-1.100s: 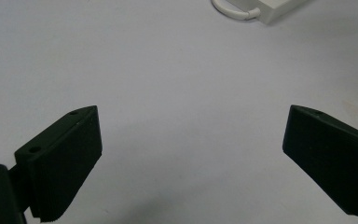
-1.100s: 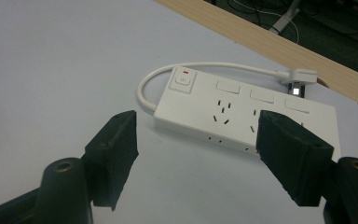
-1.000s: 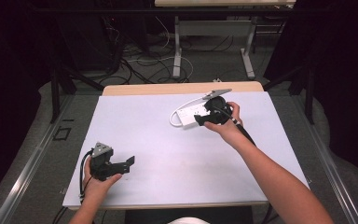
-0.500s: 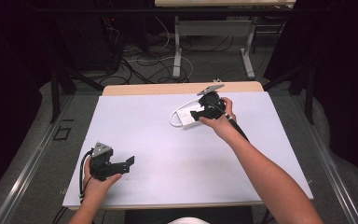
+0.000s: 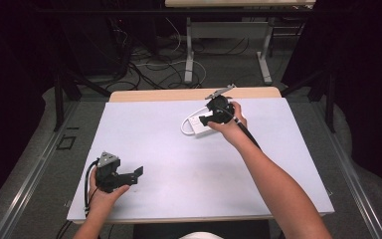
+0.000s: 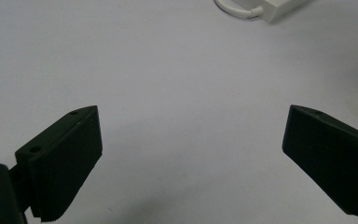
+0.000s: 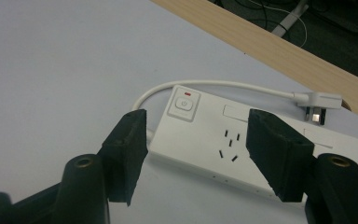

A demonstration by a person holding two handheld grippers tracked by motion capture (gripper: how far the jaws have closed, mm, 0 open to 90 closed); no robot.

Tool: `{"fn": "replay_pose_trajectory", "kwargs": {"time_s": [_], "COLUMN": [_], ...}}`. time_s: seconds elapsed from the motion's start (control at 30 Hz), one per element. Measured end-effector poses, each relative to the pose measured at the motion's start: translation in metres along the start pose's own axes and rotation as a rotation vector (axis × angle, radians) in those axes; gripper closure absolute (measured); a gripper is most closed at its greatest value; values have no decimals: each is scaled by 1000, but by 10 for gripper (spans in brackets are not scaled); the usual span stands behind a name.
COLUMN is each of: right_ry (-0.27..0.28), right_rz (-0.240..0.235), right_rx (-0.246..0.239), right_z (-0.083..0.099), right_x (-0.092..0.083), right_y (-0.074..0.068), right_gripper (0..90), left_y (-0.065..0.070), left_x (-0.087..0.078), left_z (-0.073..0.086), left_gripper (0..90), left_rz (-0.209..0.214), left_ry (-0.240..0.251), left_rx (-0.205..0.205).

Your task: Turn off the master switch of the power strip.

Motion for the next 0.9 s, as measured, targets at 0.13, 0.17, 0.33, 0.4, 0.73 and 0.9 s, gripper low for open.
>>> {"fn": "replay_pose_trajectory", "kwargs": {"time_s": [0.13,0.17,0.33,0.4,0.73,0.9], "right_ry": [6,10,-8,-7,35,28], "right_rz": [-5,-1,7,12,-6,-12], "right_rx": [19,26,56,68,143,145], "right_z": [0,0,3,3,1,3], "right_x": [7,9,17,20,35,43], "right_y": [4,5,11,13,16,15], "right_gripper": [387,388,399,431,496,546], "left_y": [0,0,0,0,-1,-1], "left_x": [0,0,0,1,1,0], "left_z": [0,0,0,0,1,1], "left_gripper": [48,48,50,50,53,54], "left_rz": [1,1,4,1,7,7], "left_ry": [-3,-4,-5,5,-6,-1], "left_rx": [-3,-5,-5,-11,-7,-13]}}
Point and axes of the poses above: each handheld gripper's, and its own axes: x roughly forward along the jaws, z roughly out of its underside, y roughly to its right, the point moved 5 cm from there along x, roughly forward along the jaws, and after that the axes turned 6 degrees about -z, right-handed, at the moved point
